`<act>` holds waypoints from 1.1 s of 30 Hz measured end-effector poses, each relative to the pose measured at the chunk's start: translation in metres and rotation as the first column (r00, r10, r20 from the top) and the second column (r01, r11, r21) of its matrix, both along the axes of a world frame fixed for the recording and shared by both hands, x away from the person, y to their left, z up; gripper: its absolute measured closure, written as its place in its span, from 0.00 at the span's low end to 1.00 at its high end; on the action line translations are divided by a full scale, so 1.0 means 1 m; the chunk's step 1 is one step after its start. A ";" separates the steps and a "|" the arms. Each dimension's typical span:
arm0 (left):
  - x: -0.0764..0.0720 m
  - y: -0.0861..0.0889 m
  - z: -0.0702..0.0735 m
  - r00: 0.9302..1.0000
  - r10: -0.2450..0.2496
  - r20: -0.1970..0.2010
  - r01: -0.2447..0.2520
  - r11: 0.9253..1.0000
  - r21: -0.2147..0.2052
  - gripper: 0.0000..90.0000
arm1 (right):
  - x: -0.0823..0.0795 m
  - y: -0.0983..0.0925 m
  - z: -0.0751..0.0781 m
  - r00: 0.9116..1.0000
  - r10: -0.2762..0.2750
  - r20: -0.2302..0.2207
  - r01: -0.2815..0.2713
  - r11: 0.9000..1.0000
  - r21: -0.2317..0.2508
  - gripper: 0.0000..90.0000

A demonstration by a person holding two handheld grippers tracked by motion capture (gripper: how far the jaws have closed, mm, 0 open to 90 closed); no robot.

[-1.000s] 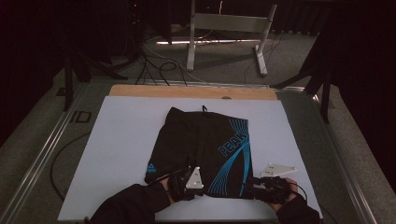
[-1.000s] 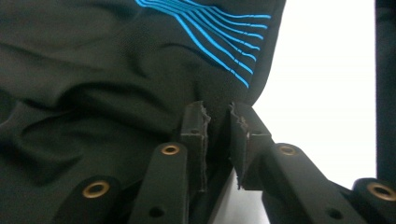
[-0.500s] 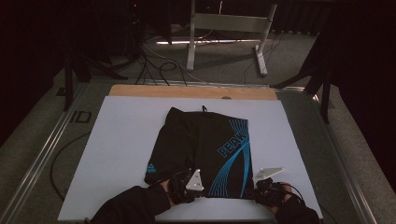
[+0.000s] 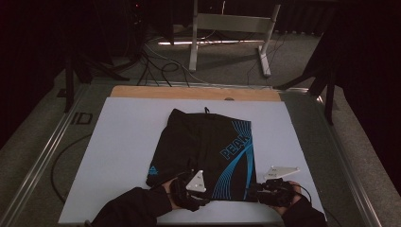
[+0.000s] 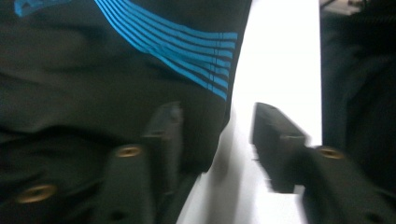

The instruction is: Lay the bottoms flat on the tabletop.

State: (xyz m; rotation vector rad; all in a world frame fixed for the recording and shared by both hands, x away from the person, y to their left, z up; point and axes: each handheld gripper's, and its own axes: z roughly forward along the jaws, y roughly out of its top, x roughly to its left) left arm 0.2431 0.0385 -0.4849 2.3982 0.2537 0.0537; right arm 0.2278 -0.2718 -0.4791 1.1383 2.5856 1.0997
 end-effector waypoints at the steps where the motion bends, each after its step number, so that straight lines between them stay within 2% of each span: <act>1: 0.001 0.002 0.004 1.000 0.012 0.000 -0.012 1.000 -0.017 0.46 | 0.000 -0.001 0.003 1.000 -0.001 0.021 0.001 1.000 0.015 0.63; 3: 0.004 0.007 0.010 1.000 0.015 -0.017 -0.016 0.999 -0.047 0.38 | 0.001 -0.001 0.009 0.999 -0.004 0.053 0.002 0.999 0.040 0.54; 5: 0.007 0.012 0.016 1.000 0.011 -0.024 -0.012 0.998 -0.060 0.29 | 0.002 -0.002 0.015 0.997 -0.009 0.083 0.003 0.998 0.068 0.48; 8: 0.012 0.021 0.024 1.000 0.017 -0.015 -0.018 0.997 -0.078 0.17 | 0.004 -0.004 0.022 0.995 0.012 0.103 -0.025 0.992 0.124 0.35; 9: 0.013 0.024 0.027 1.000 0.018 -0.013 -0.019 0.996 -0.084 0.16 | 0.005 -0.005 0.024 0.993 0.010 0.118 -0.025 0.991 0.131 0.33; 11: 0.017 0.029 0.034 1.000 0.012 -0.020 -0.013 0.997 -0.080 0.08 | 0.007 -0.005 0.029 0.990 0.015 0.137 -0.034 0.990 0.133 0.26; 13: 0.021 0.036 0.039 1.000 0.026 -0.004 -0.026 0.997 -0.074 0.02 | 0.009 -0.005 0.034 0.987 0.018 0.160 -0.040 0.990 0.137 0.20; 17: 0.029 0.052 0.049 0.997 0.074 -0.009 -0.075 0.988 -0.132 0.02 | 0.015 -0.003 0.042 0.981 0.013 0.193 -0.046 0.985 0.167 0.14; 19: 0.033 0.059 0.053 0.995 0.098 -0.002 -0.098 0.984 -0.152 0.02 | 0.017 0.000 0.045 0.976 0.008 0.217 -0.044 0.986 0.161 0.12; 21: 0.035 0.063 0.055 0.994 0.113 0.001 -0.111 0.981 -0.157 0.02 | 0.018 0.001 0.045 0.974 0.007 0.225 -0.044 0.986 0.159 0.12; 25: 0.043 0.076 0.059 0.986 0.165 0.015 -0.160 0.971 -0.179 0.02 | 0.027 0.007 0.047 0.972 0.001 0.236 -0.039 0.987 0.158 0.12; 27: 0.045 0.080 0.059 0.984 0.179 0.019 -0.173 0.968 -0.181 0.02 | 0.030 0.010 0.047 0.971 0.000 0.238 -0.040 0.986 0.163 0.12; 31: 0.051 0.089 0.057 0.979 0.204 0.012 -0.198 0.961 -0.191 0.02 | 0.035 0.018 0.048 0.964 0.001 0.265 -0.042 0.988 0.150 0.12; 33: 0.056 0.093 0.055 0.974 0.228 0.011 -0.221 0.956 -0.194 0.02 | 0.040 0.020 0.048 0.958 -0.009 0.287 -0.033 0.989 0.142 0.12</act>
